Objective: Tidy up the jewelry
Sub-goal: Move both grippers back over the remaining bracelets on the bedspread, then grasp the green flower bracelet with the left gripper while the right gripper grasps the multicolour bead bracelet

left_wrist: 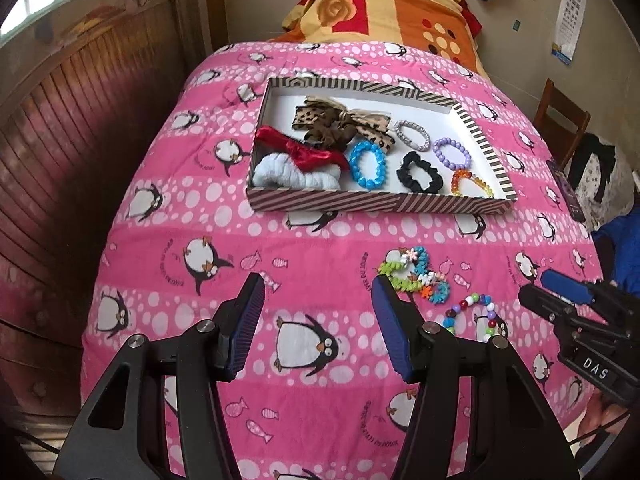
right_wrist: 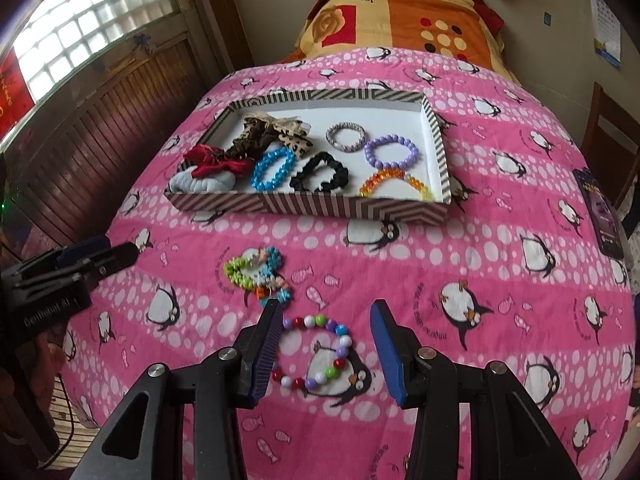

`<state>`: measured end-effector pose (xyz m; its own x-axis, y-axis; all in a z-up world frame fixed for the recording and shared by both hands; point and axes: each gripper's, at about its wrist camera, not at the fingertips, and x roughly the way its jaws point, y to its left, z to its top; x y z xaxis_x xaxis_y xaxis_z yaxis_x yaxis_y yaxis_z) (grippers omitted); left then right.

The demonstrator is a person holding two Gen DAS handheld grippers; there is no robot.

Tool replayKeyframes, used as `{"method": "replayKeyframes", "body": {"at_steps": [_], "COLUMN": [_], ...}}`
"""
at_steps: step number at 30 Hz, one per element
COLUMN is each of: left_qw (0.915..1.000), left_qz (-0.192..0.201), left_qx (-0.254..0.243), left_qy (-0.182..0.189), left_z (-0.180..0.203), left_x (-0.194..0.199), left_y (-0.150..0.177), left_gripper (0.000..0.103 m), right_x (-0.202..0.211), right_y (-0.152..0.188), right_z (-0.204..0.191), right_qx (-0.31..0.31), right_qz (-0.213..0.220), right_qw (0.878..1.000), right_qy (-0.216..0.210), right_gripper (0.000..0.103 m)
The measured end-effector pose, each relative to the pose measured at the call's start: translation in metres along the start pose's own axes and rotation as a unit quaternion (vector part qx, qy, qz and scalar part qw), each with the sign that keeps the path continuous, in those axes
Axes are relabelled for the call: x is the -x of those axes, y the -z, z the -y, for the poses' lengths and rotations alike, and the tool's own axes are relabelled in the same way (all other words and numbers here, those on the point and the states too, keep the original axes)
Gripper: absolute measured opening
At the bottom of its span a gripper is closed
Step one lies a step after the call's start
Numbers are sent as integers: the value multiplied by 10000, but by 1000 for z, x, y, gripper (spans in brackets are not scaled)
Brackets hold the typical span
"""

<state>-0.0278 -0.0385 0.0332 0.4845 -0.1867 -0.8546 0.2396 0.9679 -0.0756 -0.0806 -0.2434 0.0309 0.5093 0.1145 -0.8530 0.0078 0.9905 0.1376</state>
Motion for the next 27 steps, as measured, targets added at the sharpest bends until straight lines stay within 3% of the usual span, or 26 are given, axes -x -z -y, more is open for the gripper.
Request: {"method": "replayKeyframes", "body": {"at_steps": [18, 27], "left_qw": [9983, 9976], "left_qz": [-438, -564], "left_qx": [319, 291], "left_qy": [209, 293], "left_z": [-6, 4], "left_x": [-19, -32], "left_y": [8, 3], "left_gripper": [56, 56], "right_x": [-24, -51], "right_y": [37, 29], "right_z": [20, 13], "right_qx": [95, 385], "right_qz": [-357, -470], "right_qw": [9992, 9981], "right_qy": [157, 138], "right_gripper": [44, 43]}}
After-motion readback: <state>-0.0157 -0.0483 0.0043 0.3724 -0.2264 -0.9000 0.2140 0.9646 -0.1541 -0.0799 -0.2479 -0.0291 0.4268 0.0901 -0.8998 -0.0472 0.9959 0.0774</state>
